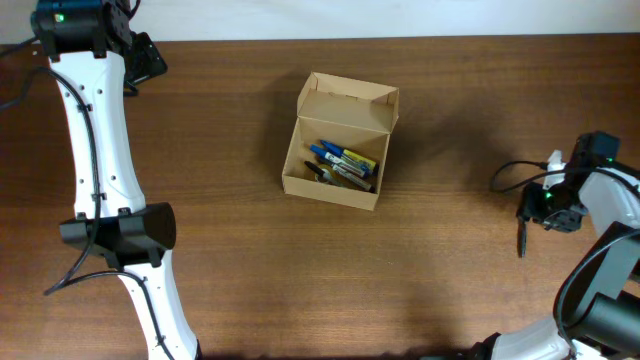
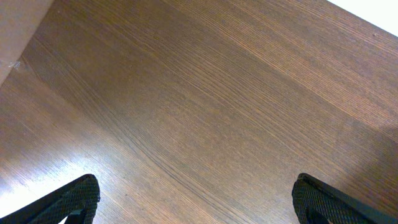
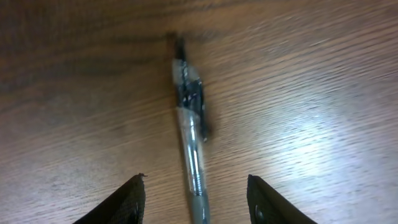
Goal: Pack container
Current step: 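Move the right gripper over the clear pen and lower onto it, then grasp the clear pen with the right gripper and lift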
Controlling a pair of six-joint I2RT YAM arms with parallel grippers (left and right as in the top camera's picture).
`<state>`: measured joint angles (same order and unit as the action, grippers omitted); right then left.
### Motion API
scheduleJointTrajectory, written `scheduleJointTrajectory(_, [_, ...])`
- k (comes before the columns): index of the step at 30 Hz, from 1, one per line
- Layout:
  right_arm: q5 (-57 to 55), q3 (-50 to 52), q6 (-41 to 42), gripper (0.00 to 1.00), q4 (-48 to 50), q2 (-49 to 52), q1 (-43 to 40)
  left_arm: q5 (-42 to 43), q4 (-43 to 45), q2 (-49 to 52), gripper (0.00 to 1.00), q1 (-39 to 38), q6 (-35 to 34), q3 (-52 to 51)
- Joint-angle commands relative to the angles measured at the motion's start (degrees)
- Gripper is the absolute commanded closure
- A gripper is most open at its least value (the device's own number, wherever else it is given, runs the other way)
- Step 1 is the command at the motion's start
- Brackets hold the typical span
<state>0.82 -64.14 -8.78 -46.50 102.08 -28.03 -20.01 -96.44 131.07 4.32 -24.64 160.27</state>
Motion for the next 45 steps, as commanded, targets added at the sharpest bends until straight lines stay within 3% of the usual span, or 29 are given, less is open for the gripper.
scheduleJointTrajectory(1, [-3.08, 2.16, -0.37, 0.47, 0.98, -0.42, 0.33, -0.79, -0.07, 0.28, 0.0, 0.24, 0.33, 0.87])
scheduleJointTrajectory(6, [-4.72, 3.78, -0.33, 0.48, 2.47, -0.39, 0.11, -0.79, -0.09, 0.28, 0.0, 0.24, 0.33, 0.87])
scheduleJointTrajectory(9, [-4.7, 4.28, -0.33, 0.57, 2.99, -0.33, 0.48, -0.76, -0.07, 0.28, 0.0, 0.24, 0.33, 0.87])
scheduleJointTrajectory(19, [-4.5, 5.09, 0.96, 0.58, 3.32, 4.48, 0.76, -0.79, -0.09, 0.28, 0.0, 0.24, 0.33, 0.87])
scheduleJointTrajectory(25, [-4.28, 5.09, 2.03, 0.78, 3.91, 6.08, 1.27, -0.79, -0.09, 0.28, 0.0, 0.24, 0.33, 0.87])
scheduleJointTrajectory(28, [-3.98, 5.09, 2.16, 0.96, 4.04, 6.08, 1.4, -0.79, -0.07, 0.28, 0.0, 0.24, 0.33, 0.87])
scheduleJointTrajectory(38, [4.26, -0.74, 2.25, 0.97, 0.46, 5.51, 1.75, -0.79, -0.09, 0.28, 0.0, 0.24, 0.33, 0.87])
scheduleJointTrajectory(45, [9.16, -16.98, 2.25, 0.96, -11.28, 4.17, 5.55, -0.79, -0.09, 0.28, 0.0, 0.24, 0.33, 0.87])
